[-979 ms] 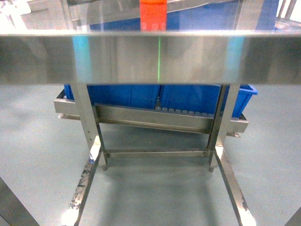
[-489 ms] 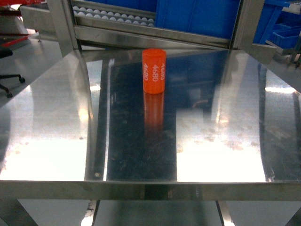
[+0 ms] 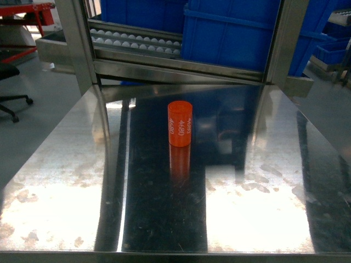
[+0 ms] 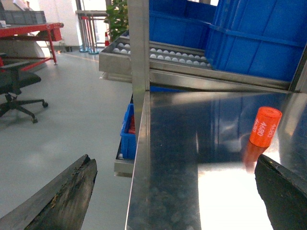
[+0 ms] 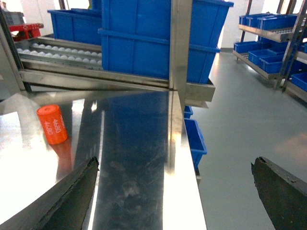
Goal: Pick capacitor and pack into box
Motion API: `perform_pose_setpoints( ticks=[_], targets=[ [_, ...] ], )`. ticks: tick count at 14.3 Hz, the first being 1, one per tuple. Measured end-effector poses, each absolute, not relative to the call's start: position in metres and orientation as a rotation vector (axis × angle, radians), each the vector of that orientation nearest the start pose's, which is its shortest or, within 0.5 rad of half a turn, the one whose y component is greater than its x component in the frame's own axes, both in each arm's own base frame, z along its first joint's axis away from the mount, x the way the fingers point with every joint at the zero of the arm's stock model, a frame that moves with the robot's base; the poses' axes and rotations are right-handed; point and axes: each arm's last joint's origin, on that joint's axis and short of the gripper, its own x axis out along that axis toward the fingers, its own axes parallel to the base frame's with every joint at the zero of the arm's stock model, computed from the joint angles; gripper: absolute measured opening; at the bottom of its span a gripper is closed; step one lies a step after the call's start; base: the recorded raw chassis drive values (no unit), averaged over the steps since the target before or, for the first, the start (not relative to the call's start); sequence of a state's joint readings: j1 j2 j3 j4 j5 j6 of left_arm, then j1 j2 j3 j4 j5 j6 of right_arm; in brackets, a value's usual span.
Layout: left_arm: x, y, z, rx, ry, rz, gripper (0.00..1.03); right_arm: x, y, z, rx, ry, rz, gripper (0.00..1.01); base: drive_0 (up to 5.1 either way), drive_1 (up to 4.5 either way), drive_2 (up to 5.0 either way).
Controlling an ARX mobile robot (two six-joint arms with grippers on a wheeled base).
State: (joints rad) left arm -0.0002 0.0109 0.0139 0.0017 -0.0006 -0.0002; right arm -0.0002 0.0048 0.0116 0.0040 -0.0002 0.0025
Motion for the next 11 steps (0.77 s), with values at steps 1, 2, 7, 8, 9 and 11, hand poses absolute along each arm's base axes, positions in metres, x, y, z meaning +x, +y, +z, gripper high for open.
perform_pose_setpoints(
  ticks=[1,2,7,8,9,11],
  targets=[
    [0.0975,0.0,0.1667,0.0,0.005,0.0,0.98,0.0973,0.0,0.1665,0.002,-0.001,0.0,0.98,0.0,0.0,0.0],
    [0.0975,0.0,0.1674,0.0,-0.002,0.0,0.98,0.0973,0.0,0.1666,0.002,-0.002,0.0,0.98,0.0,0.0,0.0],
    [0.0975,0.0,0.1671,0.0,0.001,0.0,0.98,0.0973,0.0,0.1666,0.002,-0.002,0.0,0.98,0.0,0.0,0.0],
    [0.0975,0.0,0.1671,0.0,0.001,0.0,0.98,0.0973,0.0,0.1666,0.002,-0.002,0.0,0.98,0.0,0.0,0.0],
    [0.0975,0.0,0.1671,0.0,0.001,0.0,0.98,0.0973,0.0,0.1666,0.002,-0.001,0.0,0.98,0.0,0.0,0.0],
    [0.0975,0.0,0.1671,0.0,0.001,0.0,0.98,0.0973,0.0,0.1666,0.002,-0.001,0.0,0.98,0.0,0.0,0.0]
  ],
)
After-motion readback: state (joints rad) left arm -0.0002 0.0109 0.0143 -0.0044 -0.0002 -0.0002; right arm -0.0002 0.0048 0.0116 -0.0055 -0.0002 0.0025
